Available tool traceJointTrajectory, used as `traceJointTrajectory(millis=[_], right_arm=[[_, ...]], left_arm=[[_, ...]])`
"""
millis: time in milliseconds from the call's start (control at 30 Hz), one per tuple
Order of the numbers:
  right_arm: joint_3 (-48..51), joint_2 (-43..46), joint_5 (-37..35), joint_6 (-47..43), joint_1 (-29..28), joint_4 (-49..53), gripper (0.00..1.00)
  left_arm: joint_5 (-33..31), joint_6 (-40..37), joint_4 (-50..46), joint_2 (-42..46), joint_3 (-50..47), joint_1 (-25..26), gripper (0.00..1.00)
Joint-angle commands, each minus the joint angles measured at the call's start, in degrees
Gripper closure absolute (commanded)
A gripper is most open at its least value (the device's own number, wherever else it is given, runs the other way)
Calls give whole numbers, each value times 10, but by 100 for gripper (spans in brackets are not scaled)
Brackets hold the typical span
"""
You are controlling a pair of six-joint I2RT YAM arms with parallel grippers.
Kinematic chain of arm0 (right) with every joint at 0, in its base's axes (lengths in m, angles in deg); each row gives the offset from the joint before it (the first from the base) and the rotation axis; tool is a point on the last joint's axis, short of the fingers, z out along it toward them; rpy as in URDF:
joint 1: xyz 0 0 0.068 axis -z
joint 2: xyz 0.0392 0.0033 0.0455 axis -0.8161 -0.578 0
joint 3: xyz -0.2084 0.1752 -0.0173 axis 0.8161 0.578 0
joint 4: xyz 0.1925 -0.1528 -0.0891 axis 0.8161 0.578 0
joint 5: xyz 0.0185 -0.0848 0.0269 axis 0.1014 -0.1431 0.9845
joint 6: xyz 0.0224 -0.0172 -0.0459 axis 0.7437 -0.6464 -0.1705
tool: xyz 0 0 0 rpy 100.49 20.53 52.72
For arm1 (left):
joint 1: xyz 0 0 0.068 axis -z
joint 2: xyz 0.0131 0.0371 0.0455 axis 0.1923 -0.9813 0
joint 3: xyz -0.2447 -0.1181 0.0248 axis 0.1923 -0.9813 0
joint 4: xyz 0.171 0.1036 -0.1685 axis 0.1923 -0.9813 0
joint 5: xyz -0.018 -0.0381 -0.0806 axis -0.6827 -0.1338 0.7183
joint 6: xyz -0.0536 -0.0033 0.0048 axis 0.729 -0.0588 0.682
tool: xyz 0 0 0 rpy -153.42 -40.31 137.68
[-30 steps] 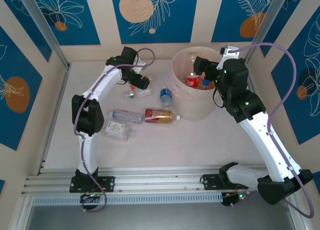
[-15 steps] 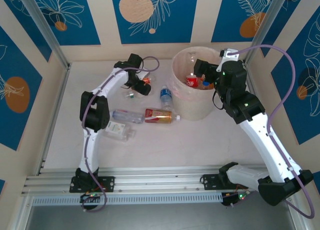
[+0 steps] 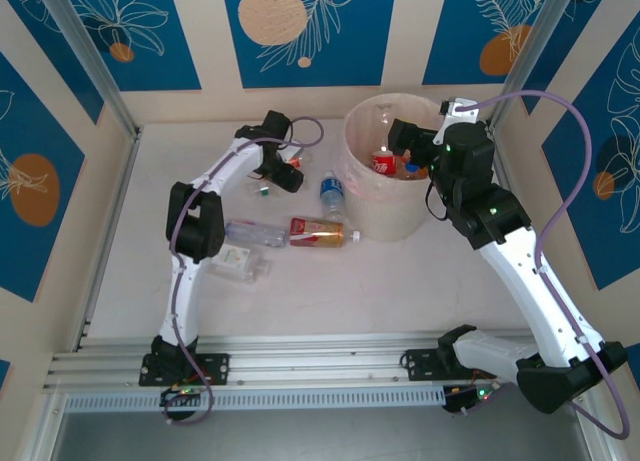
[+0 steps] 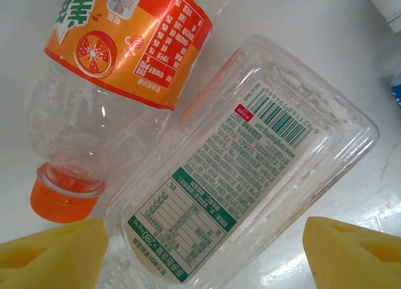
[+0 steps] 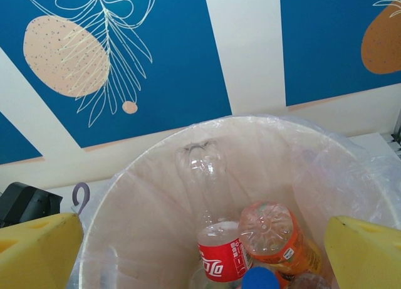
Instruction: Put the plastic bottles in the bin
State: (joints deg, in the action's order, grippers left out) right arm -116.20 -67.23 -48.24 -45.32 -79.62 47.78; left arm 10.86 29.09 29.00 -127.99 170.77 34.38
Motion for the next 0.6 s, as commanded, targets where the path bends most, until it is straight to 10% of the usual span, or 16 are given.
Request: traceJointTrajectory(millis=[0, 567], right_arm=[[5, 12, -12, 1, -5, -12, 1], [9, 3, -4, 1, -7, -24, 1]], left_arm=[[-19, 2, -8, -25, 10, 8, 19], [-48, 19, 26, 53, -33, 25, 27]])
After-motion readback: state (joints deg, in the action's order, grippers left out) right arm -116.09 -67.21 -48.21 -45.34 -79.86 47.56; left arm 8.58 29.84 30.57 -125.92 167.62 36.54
